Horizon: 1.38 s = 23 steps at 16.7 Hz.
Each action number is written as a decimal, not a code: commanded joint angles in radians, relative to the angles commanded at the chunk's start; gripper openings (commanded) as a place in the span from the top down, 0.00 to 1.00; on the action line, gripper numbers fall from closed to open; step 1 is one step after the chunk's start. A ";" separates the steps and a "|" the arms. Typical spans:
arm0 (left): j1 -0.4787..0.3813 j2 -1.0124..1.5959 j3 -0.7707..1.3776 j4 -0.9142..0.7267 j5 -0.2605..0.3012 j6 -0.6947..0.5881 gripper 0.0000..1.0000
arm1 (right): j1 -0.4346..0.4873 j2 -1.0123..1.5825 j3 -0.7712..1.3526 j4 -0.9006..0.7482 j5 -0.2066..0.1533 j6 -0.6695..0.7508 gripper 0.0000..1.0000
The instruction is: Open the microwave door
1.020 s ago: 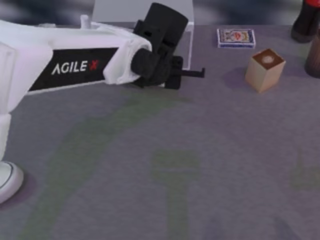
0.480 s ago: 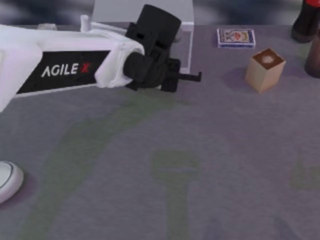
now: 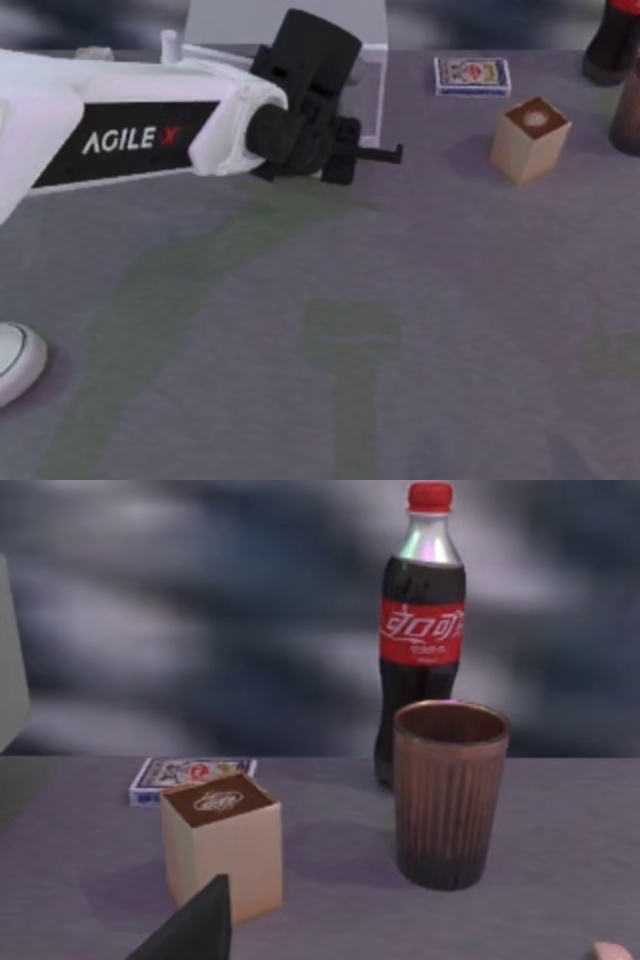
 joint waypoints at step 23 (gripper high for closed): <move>0.015 -0.041 -0.064 0.034 0.051 0.062 1.00 | 0.000 0.000 0.000 0.000 0.000 0.000 0.00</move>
